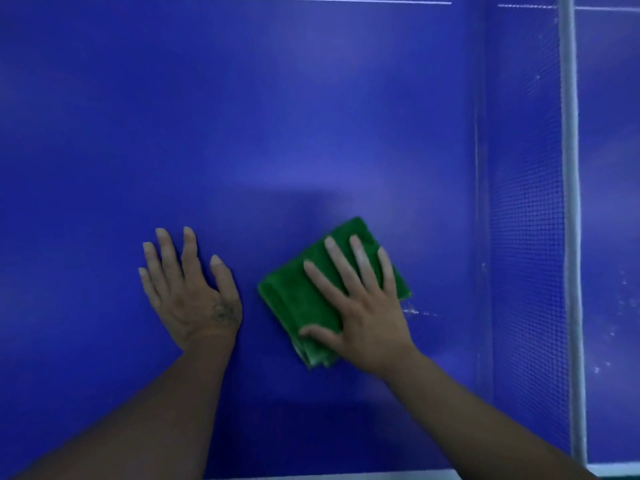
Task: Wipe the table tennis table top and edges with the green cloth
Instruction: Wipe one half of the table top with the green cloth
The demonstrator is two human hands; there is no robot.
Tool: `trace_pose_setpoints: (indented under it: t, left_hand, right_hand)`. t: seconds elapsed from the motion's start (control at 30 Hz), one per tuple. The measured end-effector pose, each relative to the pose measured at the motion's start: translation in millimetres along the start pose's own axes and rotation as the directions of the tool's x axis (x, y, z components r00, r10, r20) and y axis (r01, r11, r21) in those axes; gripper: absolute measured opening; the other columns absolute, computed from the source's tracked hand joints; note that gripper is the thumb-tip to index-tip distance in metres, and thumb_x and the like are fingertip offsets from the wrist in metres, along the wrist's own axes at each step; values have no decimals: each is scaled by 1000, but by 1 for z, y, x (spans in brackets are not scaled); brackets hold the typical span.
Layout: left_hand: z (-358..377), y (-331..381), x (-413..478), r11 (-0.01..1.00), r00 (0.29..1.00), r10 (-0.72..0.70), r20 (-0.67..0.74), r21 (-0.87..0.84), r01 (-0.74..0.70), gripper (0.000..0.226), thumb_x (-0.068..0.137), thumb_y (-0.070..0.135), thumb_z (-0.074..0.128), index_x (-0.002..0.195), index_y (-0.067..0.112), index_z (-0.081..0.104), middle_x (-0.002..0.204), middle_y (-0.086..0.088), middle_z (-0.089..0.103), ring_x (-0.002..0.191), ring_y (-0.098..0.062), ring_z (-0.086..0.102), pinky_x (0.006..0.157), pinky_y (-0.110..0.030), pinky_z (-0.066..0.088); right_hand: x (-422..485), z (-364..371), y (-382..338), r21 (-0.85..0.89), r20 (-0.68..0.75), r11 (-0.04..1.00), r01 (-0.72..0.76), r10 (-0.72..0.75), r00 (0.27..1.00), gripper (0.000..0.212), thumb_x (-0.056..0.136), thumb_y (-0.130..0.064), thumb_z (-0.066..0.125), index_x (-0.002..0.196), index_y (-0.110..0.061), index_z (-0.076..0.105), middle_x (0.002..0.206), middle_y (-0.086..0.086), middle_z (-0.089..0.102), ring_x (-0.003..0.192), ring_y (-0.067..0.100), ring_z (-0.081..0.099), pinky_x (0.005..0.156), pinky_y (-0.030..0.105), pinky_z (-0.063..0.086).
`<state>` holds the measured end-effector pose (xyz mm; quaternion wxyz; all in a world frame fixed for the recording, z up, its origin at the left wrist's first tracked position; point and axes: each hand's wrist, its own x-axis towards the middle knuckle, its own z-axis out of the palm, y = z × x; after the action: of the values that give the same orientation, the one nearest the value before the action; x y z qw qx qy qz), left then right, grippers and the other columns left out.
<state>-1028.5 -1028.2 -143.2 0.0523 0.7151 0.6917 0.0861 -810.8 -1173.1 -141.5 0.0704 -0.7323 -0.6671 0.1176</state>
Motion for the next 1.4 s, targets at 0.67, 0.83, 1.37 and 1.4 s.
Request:
trace_pose_setpoints:
  t: [0.67, 0.83, 1.37, 1.4]
  left_hand:
    - [-7, 1, -4, 1000, 995, -21, 97, -9, 22, 66, 111, 48, 25, 172, 27, 21, 182, -3, 5, 169, -26, -1, 136, -51, -1]
    - [-9, -3, -6, 999, 997, 25, 75, -33, -23, 66, 110, 46, 24, 172, 25, 23, 182, -7, 7, 168, -32, 3, 135, -54, 1]
    - [-24, -105, -127, 886, 873, 464, 154, -92, -455, 67, 110, 46, 32, 172, 21, 24, 182, -8, 11, 168, -33, 5, 134, -58, 10]
    - [-24, -104, -126, 886, 874, 464, 147, -88, -455, 67, 110, 45, 32, 172, 21, 25, 181, -9, 11, 168, -34, 6, 134, -58, 10]
  right_hand:
    - [-26, -12, 61, 35, -206, 758, -651, 643, 738, 95, 94, -93, 29, 172, -39, 21, 183, -5, 6, 169, 29, 5, 132, 62, 8]
    - [-78, 9, -9, 86, -213, 598, -797, 792, 572, 94, 97, -91, 26, 173, -35, 21, 183, -1, 5, 169, 32, 2, 132, 65, 8]
    - [-93, 31, -92, 179, -96, 312, -933, 949, 299, 96, 95, -92, 16, 174, -38, 4, 182, -2, -13, 167, 32, -14, 130, 69, -5]
    - [-79, 26, -87, 189, -100, 302, -935, 953, 287, 96, 96, -91, 17, 174, -37, 4, 182, -1, -13, 167, 34, -14, 130, 69, -5]
